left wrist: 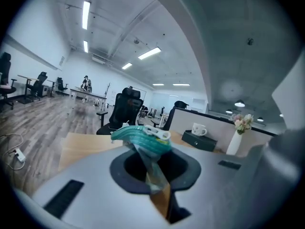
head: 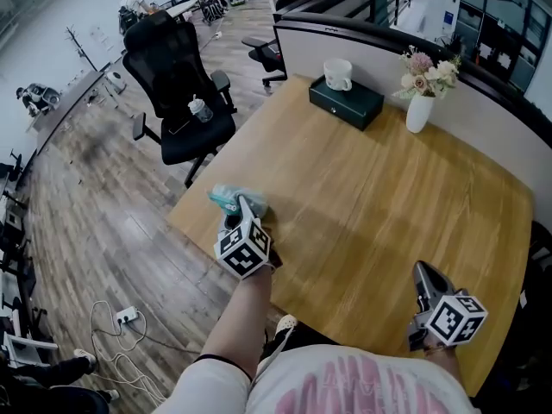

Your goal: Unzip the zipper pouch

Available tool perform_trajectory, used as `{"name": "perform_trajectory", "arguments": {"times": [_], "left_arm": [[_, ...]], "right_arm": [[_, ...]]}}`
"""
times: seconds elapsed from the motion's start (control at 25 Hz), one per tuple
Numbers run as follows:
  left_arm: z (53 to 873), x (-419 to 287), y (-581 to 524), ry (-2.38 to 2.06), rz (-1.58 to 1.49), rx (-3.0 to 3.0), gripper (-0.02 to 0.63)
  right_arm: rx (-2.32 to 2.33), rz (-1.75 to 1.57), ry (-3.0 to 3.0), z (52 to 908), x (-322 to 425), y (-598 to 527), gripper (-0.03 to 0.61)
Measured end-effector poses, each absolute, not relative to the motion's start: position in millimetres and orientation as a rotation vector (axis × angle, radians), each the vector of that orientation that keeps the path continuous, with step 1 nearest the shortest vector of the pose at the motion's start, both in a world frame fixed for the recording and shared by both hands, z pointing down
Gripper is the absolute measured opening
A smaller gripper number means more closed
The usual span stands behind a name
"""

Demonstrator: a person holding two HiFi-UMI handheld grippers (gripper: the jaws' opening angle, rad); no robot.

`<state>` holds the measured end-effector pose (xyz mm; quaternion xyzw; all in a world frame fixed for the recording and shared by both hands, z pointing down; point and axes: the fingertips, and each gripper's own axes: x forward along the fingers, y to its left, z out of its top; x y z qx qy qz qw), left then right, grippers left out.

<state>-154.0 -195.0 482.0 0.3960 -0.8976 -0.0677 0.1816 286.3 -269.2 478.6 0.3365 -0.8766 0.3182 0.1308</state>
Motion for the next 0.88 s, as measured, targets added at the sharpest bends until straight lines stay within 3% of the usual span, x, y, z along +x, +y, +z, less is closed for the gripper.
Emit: {"name": "perform_trajectory", "arguments": {"times": [0.4, 0.64, 0.84, 0.88], "left_arm": [[438, -142, -221, -2.206, -0.059, 1.763, 0.035], [388, -60, -234, -1.745, 0.004, 2.253, 0.032], [351, 13, -236, -1.438, 0.203, 2.556, 0.029], [348, 27, -236, -1.391, 0.266, 2.600, 0.029]], "right_arm": [[0.932, 0.920, -2.670, 442, 183, -262, -0.002], [0.711, 0.853, -2.843, 373, 122, -247, -0.002], [0.451, 0.560, -2.985, 308, 98, -216, 0.000], [0.418, 0.465, -2.978, 301, 96, -211, 0.038]]}}
